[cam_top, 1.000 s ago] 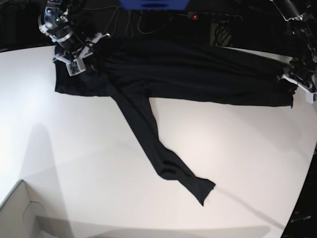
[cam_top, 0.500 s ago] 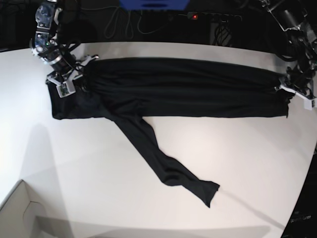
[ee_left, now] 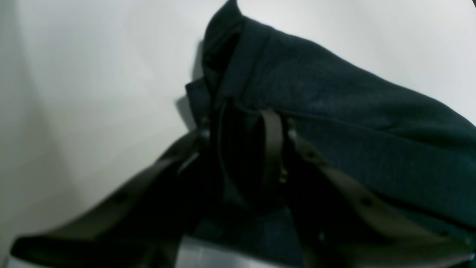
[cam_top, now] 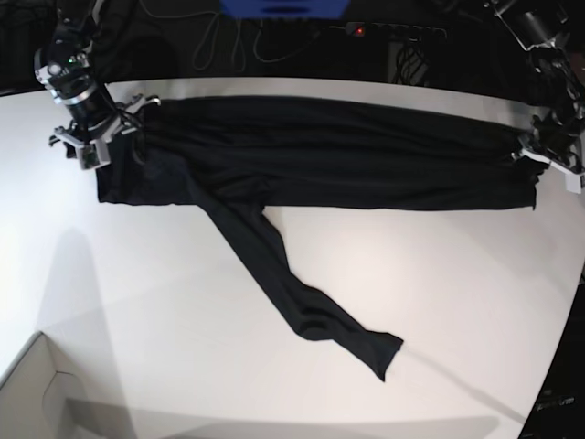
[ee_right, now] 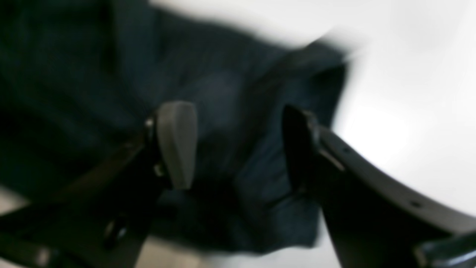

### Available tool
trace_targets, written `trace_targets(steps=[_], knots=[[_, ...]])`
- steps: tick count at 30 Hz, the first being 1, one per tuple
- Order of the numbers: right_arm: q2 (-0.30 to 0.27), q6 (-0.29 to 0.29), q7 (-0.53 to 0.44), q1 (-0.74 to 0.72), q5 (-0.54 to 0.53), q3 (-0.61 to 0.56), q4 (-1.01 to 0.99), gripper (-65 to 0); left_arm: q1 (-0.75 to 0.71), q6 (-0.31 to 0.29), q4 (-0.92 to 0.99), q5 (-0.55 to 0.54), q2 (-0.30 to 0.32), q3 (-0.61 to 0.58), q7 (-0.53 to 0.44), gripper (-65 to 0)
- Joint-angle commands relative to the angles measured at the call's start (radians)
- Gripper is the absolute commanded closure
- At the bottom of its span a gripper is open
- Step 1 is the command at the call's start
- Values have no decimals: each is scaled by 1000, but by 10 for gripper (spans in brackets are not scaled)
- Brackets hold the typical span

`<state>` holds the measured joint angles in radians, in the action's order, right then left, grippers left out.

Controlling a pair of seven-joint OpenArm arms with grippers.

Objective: Layout the t-shirt on the table in an organized manner, then fold the t-shirt properly
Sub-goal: 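Release the folded edge and move the right gripper to the sleeve, then grasp the loose sleeve with the right gripper and lay it onto the shirt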

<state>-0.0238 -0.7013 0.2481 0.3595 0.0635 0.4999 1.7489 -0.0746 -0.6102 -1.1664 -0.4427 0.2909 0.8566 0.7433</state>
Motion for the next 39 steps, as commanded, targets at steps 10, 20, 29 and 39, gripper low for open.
trace_targets(steps=[10, 20, 29, 39], knots=[[37, 3, -16, -132, -17, -88, 85, -396, -3, 14, -4, 35, 9, -4, 32, -282], [45, 3, 184, -468, -17, -485, -174, -395, 8, 14, -4, 35, -9, -4, 32, -284], [40, 3, 115, -733, -15, -550, -637, -395, 17, 14, -4, 37, -11, -6, 32, -284], [9, 3, 13, -776, -18, -550, -812, -394, 17, 14, -4, 37, -9, -6, 32, -284]])
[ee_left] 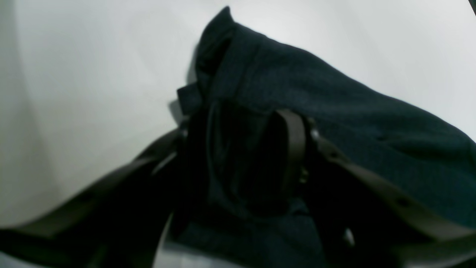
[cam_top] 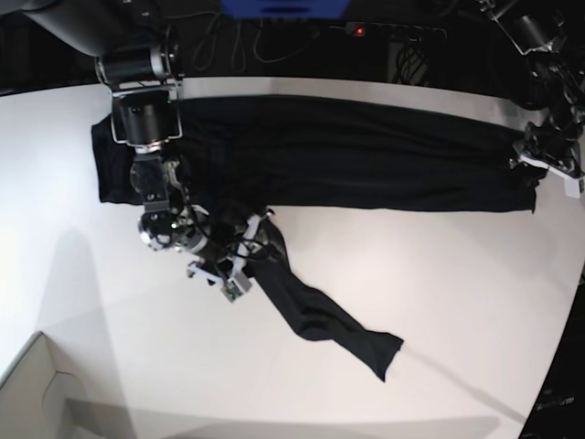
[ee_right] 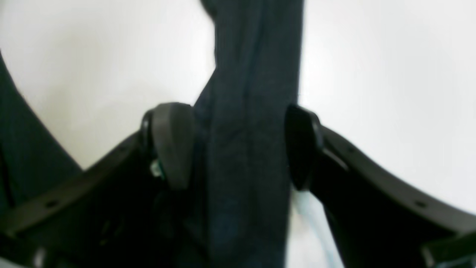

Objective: Layout the t-shirt on the table in an organized manner, then fold the t-shirt properly
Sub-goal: 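Grasp the loose sleeve with the right gripper and lay it onto the shirt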

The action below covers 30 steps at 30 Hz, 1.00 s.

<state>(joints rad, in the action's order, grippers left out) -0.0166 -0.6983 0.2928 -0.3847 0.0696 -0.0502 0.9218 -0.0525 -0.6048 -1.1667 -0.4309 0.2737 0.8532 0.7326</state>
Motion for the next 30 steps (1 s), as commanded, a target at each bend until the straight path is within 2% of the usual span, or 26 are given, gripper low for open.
trace_targets(steps=[1, 6, 15, 19, 24, 30], knots=[[4, 0, -33, -32, -24, 0, 1, -394, -5, 9, -3, 25, 6, -2, 43, -284], [20, 0, -80, -35, -23, -1, -25, -387, -4, 9, -3, 25, 6, -2, 43, -284], [25, 0, -80, -41, -27, -1, -25, -257, -4, 9, -3, 27, 6, -2, 43, -284], [25, 0, -80, -41, -27, -1, -25, -169, -4, 9, -3, 27, 6, -2, 43, -284], [25, 0, -79, -41, -26, -3, -25, -2, -4, 9, -3, 27, 5, -2, 43, -284], [25, 0, -68, -17, -26, -3, 53, 0, -4, 9, -3, 25, 5, -2, 43, -284]])
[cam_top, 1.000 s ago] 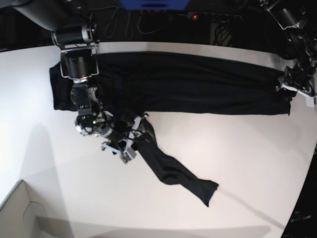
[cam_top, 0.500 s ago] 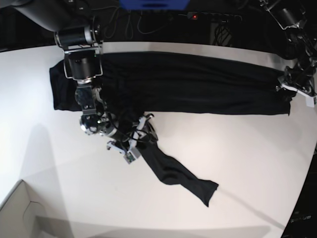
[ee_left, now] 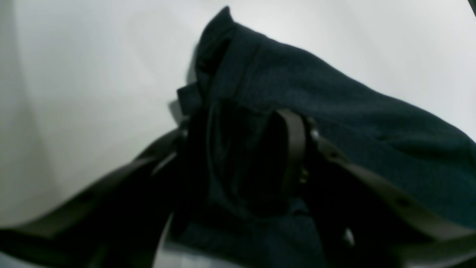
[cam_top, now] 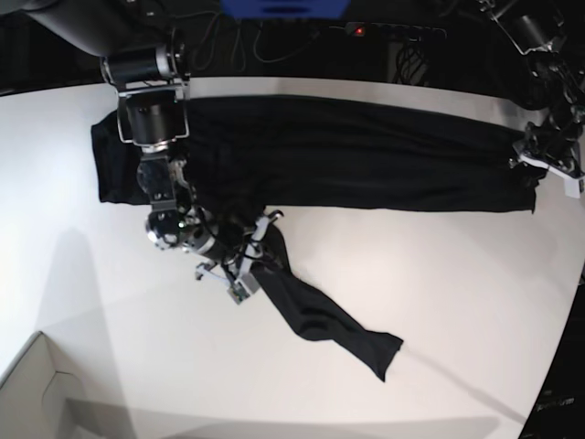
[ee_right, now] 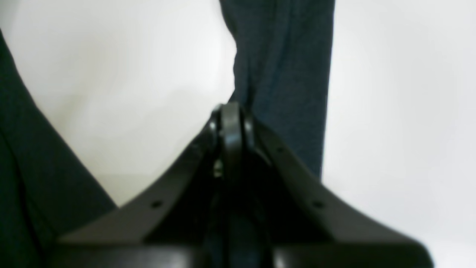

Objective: Layout the t-shirt on the table in an organized manner, then fold the t-shirt properly
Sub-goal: 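Grasp the loose sleeve with the right gripper and lay it onto the shirt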

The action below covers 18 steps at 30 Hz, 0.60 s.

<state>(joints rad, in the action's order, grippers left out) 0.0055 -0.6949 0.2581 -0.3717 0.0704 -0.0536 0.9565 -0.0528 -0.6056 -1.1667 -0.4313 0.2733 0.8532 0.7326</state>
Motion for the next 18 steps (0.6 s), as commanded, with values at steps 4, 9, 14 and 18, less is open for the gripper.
trace_targets(steps=[4, 9, 14, 18], knots=[[8, -3, 48, 61, -30, -1, 249, 0, -6, 9, -3, 25, 5, -2, 43, -284], [55, -3, 162, 216, -30, -19, 583, 0, -6, 9, -3, 25, 5, -2, 43, -284], [72, -3, 189, 414, -25, -151, 838, 0, -6, 9, -3, 25, 8, -2, 43, -284], [73, -3, 186, 544, -24, -282, 941, 0, -5, 9, -3, 25, 10, -2, 43, -287]])
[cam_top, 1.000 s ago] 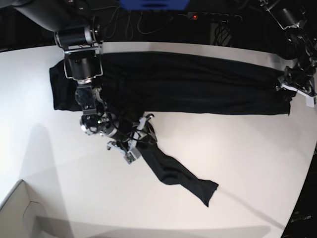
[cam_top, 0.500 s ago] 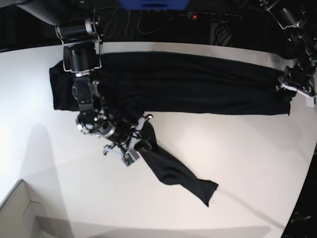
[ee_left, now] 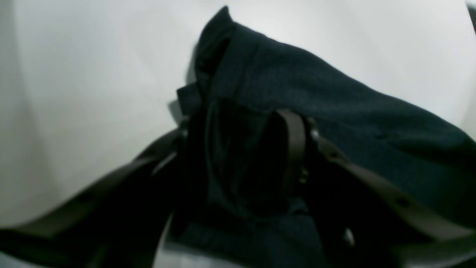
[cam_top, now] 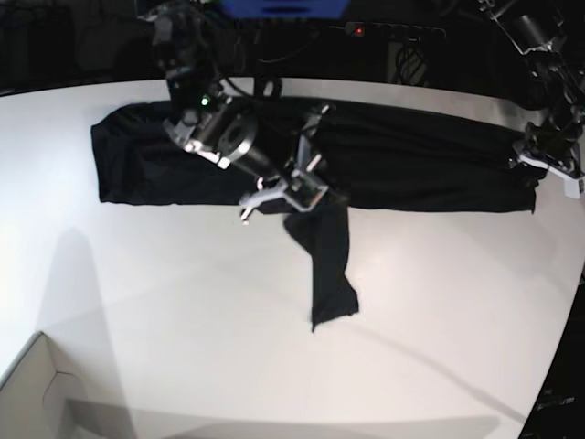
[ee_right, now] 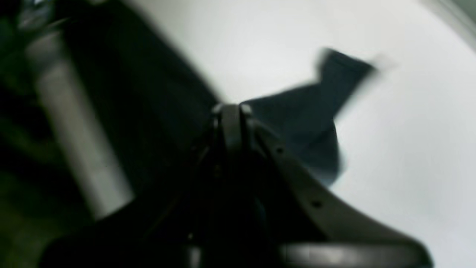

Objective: Layout the t-shirt on the table in an organized manner, then fold the t-shirt properly
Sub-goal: 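Grasp the loose sleeve with the right gripper and lay it onto the shirt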

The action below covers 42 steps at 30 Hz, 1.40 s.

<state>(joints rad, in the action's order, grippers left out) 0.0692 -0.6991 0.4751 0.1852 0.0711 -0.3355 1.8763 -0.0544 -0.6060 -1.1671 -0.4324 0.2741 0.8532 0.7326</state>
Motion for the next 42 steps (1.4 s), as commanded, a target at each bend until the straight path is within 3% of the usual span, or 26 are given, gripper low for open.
trace_targets(steps=[1, 8, 15, 19, 27, 31, 38, 42], knots=[[10, 1, -32, 12, -24, -30, 33, 0, -3, 10, -3, 27, 9, -2, 43, -287], [4, 1, -34, 89, -23, -112, 35, 0, -2, 10, -3, 27, 11, -2, 43, -288], [-2, 1, -28, 98, -23, -104, -20, 0, 0, 10, -3, 25, 11, -2, 43, -289], [-33, 1, -25, 95, -23, -112, -63, -7, 8, 10, -4, 25, 7, -1, 43, -289], [-61, 1, -31, 122, -24, -99, -42, -255, 12, 10, -116, 25, 3, 5, 43, -289], [-61, 1, -31, 150, -24, -30, 42, -302, 12, 10, -204, 23, -19, 7, 43, -289], [-62, 1, -26, 170, -29, 167, 99, -307, 17, 19, -437, -44, -62, -1, 43, -295], [-62, 1, -32, 188, -29, 289, 101, -307, 63, 24, -537, -49, -101, -108, 43, -396]])
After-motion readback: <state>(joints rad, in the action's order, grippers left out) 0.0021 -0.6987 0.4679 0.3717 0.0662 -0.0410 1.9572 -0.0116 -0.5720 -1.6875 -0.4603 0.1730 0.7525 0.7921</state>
